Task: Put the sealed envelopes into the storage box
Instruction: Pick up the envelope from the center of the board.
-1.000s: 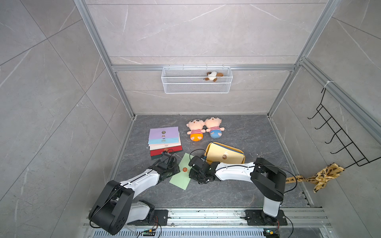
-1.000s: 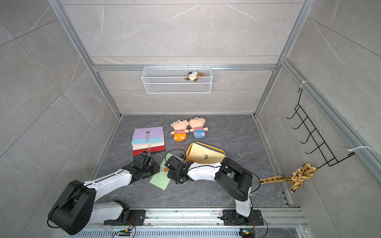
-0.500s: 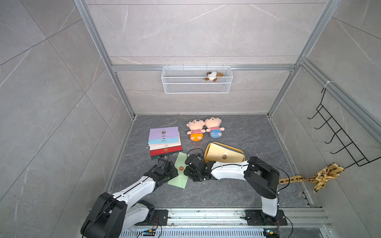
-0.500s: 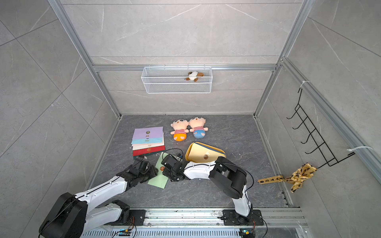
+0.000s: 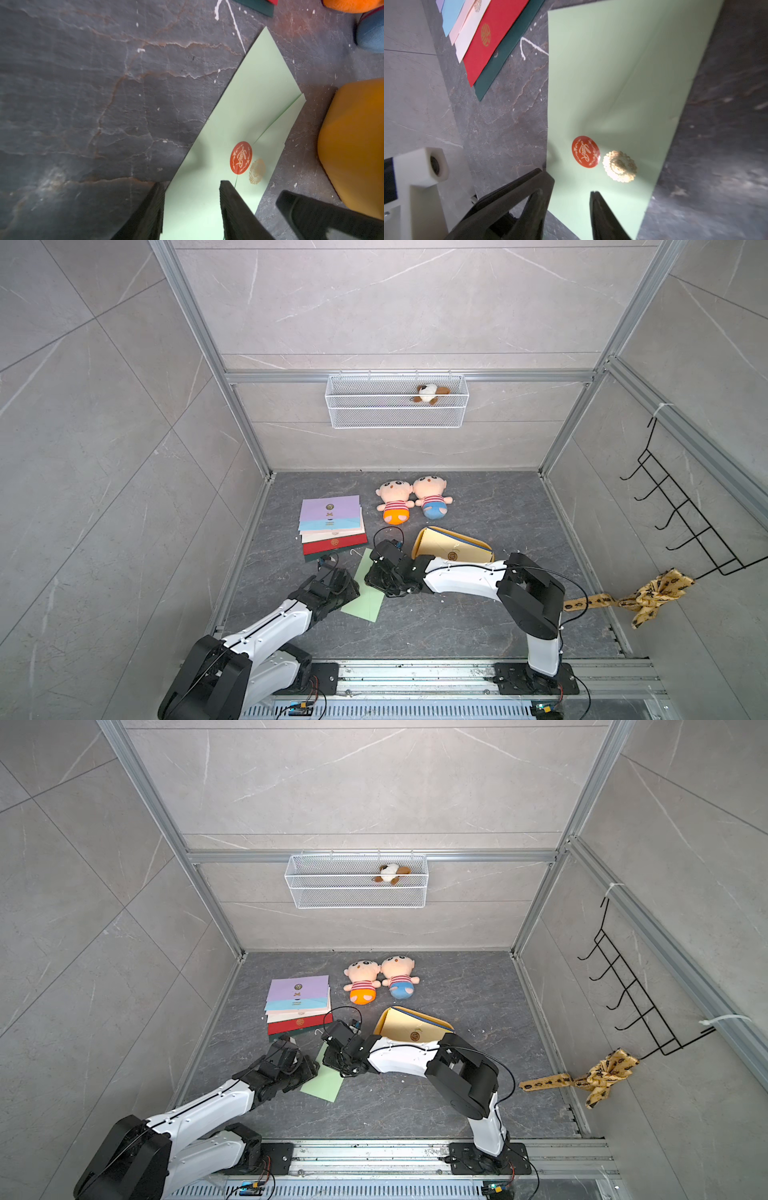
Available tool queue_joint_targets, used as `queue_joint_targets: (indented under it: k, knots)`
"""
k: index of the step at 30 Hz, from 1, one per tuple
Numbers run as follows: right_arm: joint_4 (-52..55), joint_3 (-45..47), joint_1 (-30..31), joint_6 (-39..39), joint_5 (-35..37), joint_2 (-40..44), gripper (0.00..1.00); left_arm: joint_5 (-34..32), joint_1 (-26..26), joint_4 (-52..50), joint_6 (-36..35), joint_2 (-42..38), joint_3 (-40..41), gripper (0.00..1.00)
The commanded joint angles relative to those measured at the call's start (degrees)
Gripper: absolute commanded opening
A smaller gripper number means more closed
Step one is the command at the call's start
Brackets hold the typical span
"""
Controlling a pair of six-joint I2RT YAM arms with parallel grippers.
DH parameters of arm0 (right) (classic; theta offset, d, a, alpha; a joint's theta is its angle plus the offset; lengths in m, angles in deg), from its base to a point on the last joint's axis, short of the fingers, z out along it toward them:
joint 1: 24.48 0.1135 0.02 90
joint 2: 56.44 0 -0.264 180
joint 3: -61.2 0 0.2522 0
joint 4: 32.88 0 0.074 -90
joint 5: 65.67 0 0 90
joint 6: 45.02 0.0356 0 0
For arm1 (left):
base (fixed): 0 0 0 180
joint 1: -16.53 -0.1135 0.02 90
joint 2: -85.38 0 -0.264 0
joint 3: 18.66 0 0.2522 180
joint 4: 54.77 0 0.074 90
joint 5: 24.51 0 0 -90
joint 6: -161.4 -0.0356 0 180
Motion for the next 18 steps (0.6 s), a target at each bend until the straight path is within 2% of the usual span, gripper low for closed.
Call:
queue_joint_targets:
  k: [1,11,18]
  knots:
    - [14.3,-4.0,-1.9,-4.9,4.7,0.8,0.4,1.9,1.4,-5.2,2.3,-0.5,2.5,0.49]
    - [25.7,-16.9,-4.3,-10.1,6.2,-9.4,0.41,2.9,6.0,-6.2,4.8,-2.3,3.2,0.49]
    - [28.1,-22.5,-6.1,-12.7,5.1,-14.4,0.41,2.7,8.4,-5.6,6.5,-3.8,4.9,0.49]
